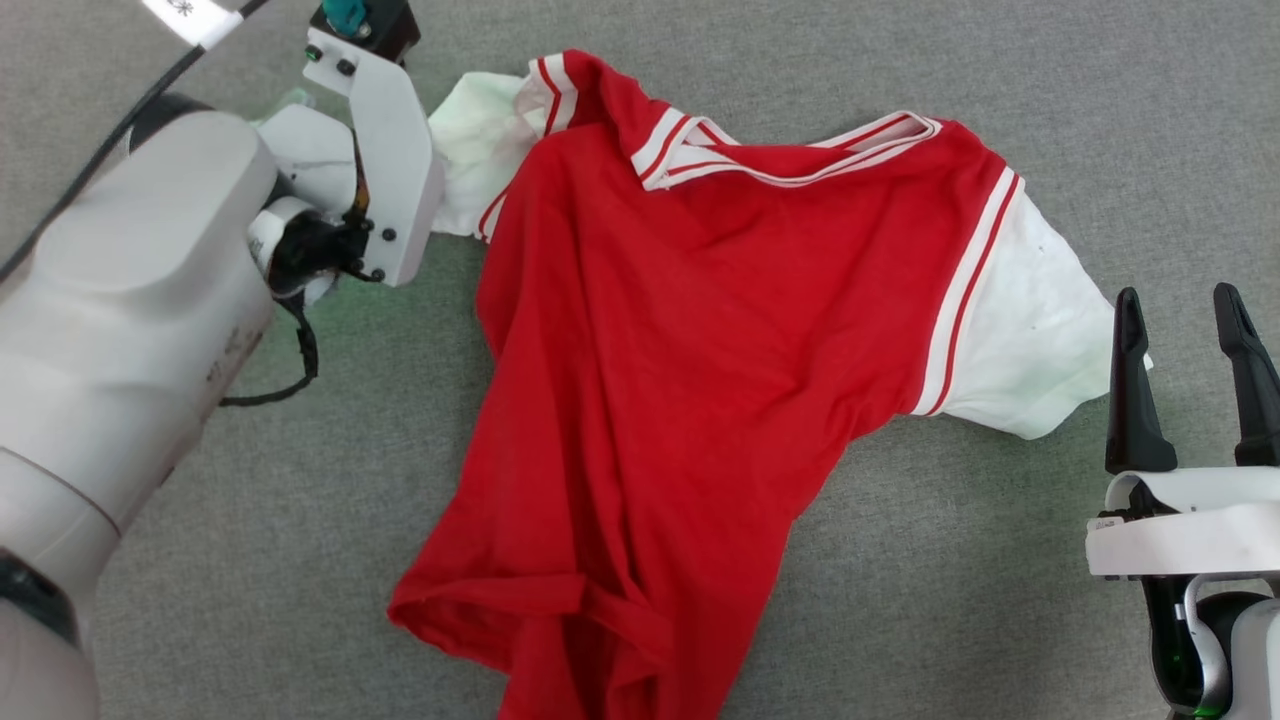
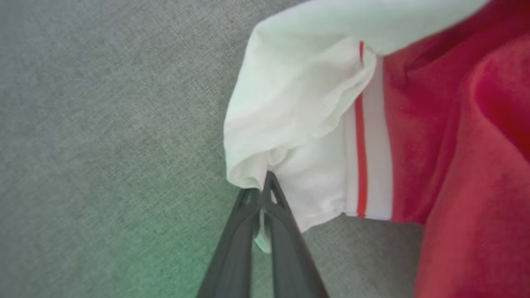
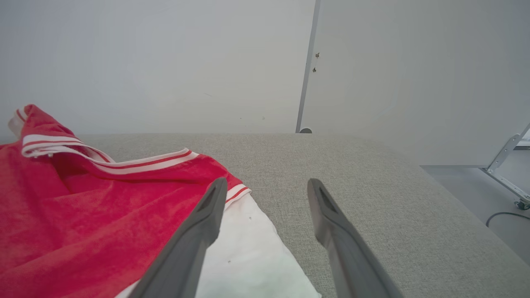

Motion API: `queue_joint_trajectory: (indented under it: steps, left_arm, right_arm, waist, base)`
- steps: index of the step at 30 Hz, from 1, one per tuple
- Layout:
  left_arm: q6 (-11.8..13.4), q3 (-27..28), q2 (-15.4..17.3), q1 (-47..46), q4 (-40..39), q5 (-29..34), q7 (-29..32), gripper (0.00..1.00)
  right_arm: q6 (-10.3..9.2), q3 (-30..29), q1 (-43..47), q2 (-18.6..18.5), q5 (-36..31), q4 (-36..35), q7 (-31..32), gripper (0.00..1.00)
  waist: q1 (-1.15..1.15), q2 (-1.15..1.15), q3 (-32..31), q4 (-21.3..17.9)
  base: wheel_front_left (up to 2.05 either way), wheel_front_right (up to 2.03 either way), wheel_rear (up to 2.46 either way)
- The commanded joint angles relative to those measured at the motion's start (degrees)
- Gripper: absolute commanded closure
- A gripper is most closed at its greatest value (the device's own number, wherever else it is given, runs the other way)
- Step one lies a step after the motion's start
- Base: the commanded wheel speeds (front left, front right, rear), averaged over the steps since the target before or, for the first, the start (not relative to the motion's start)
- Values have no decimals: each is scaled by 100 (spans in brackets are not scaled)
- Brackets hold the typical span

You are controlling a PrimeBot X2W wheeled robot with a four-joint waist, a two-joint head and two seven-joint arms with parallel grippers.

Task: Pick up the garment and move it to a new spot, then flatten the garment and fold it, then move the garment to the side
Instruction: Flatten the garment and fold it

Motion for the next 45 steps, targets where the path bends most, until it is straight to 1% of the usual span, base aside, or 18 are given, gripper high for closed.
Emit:
queue_joint_trajectory:
  steps: [1,9,14,15,18,22,26,29,31,34,39,40,41,42,43,44,45]
  left_arm:
    - [-27,-33,-18,309,96,-116,103,100]
    - [-24,16,107,225,-18,-191,129,100]
    - [97,38,219,284,-143,-186,173,100]
    - [97,38,219,284,-143,-186,173,100]
    - [206,44,332,365,-284,-233,225,100]
    - [292,59,496,522,-561,-264,224,100]
    - [463,82,683,791,-863,-373,227,100]
    - [603,76,865,1034,-1081,-446,296,100]
    - [705,69,928,1230,-1237,-518,311,100]
    - [787,61,1057,1481,-1410,-585,265,100]
    - [927,68,1145,1777,-1593,-685,188,100]
    - [949,60,1168,1778,-1630,-609,151,100]
    - [974,56,1189,1773,-1663,-540,94,91]
    - [970,46,1207,1779,-1687,-507,64,68]
    - [947,37,1223,1773,-1723,-458,27,54]
    - [918,34,1238,1745,-1766,-398,-19,33]
    - [902,32,1255,1722,-1805,-351,-74,7]
  right_arm:
    - [-6,-29,-30,17,30,24,-35,0]
    - [-6,-145,101,21,-76,-18,46,0]
    - [-6,-212,155,19,-122,-64,159,0]
    - [-6,-212,155,19,-122,-64,159,0]
    - [-6,-240,226,10,-149,-100,235,0]
    - [-6,-325,273,-59,-109,-111,336,0]
    - [-6,-370,333,-70,-98,-131,442,0]
    - [-6,-400,365,-85,-73,-150,490,0]
    - [-6,-417,356,-100,-60,-148,507,0]
    - [-6,-425,384,-90,-52,-171,539,0]
    - [-6,-426,380,-106,-27,-181,577,0]
    - [-6,-417,380,-103,-26,-186,578,0]
    - [-6,-413,383,-101,-34,-189,583,0]
    - [-6,-412,384,-102,-34,-184,588,0]
    - [-6,-412,390,-109,-23,-174,579,0]
    - [-6,-411,398,-116,-11,-163,573,0]
    - [-6,-407,409,-119,0,-154,567,0]
  waist:
    - [0,0,-13,14]
    - [0,0,-269,242]
    - [0,0,-496,484]
    - [0,0,-496,484]
    - [0,0,-633,635]
    - [0,0,-808,847]
    - [0,0,-959,1011]
    - [0,0,-1043,1101]
    - [0,0,-1085,1155]
    - [0,0,-1138,1212]
    - [0,0,-1192,1275]
    - [0,0,-1205,1281]
    - [0,0,-1218,1288]
    - [0,0,-1233,1292]
    - [0,0,-1254,1296]
    - [0,0,-1275,1297]
    - [0,0,-1300,1292]
  base:
    - [0,0,0]
    - [0,0,0]
    - [0,0,0]
    - [0,0,0]
    - [0,0,0]
    - [0,0,0]
    - [0,0,0]
    - [0,0,0]
    - [0,0,0]
    - [0,0,0]
    - [0,0,0]
    - [0,0,0]
    - [0,0,0]
    - [0,0,0]
    - [0,0,0]
    - [0,0,0]
    - [0,0,0]
